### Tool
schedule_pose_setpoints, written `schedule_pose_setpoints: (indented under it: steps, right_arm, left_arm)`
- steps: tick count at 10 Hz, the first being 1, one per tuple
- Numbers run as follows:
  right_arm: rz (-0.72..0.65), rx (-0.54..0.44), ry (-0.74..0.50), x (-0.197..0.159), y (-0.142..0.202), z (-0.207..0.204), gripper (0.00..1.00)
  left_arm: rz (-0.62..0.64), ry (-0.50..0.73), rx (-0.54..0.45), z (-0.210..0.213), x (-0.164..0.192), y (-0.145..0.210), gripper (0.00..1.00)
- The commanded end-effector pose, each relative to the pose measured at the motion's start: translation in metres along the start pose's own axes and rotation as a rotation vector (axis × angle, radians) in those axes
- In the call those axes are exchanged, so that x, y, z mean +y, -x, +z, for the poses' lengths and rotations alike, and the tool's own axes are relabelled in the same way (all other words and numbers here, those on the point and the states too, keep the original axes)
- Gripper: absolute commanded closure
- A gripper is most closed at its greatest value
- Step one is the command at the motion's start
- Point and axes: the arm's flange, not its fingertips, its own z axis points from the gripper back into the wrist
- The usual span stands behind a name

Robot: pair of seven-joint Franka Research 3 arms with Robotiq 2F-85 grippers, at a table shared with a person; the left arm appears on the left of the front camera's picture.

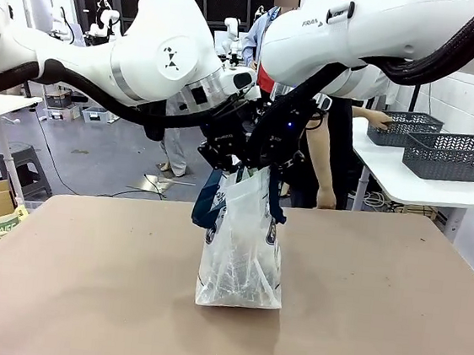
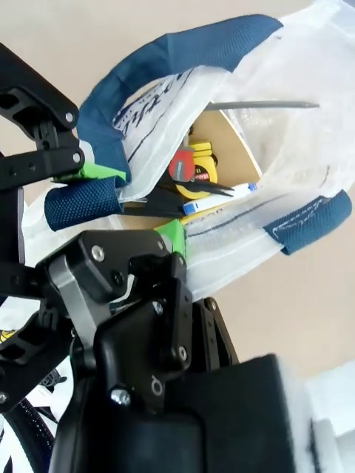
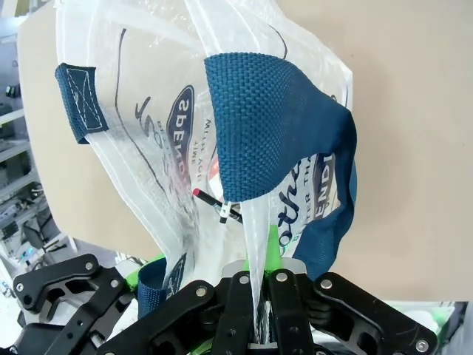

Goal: Transfer purchased items from the store into the shopping bag.
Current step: Move the Reusable shopping bag to the right side of the table.

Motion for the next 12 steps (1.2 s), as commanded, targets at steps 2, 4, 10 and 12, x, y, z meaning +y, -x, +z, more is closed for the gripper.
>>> schedule_pose_setpoints:
  steps: [2, 4, 10, 12]
  right_arm:
    - [-0.032, -0.006, -0.035, 0.002, -0.004, -0.002, 1.0]
    - [-0.034, -0.004, -0.035, 0.002, -0.005, -0.003, 1.0]
    - [-0.036, 0.0, -0.036, 0.001, -0.005, -0.004, 1.0]
    - [-0.036, 0.001, -0.038, 0.001, -0.005, -0.005, 1.0]
  left_arm:
    - [-0.025, 0.093, -0.019, 0.009, 0.006, 0.008, 0.0]
    - [-0.04, 0.128, -0.029, 0.014, 0.005, 0.009, 0.0]
    - [-0.033, 0.146, -0.044, 0.014, 0.002, 0.009, 0.0]
    - [-0.027, 0.127, -0.012, 0.003, -0.001, 0.008, 0.0]
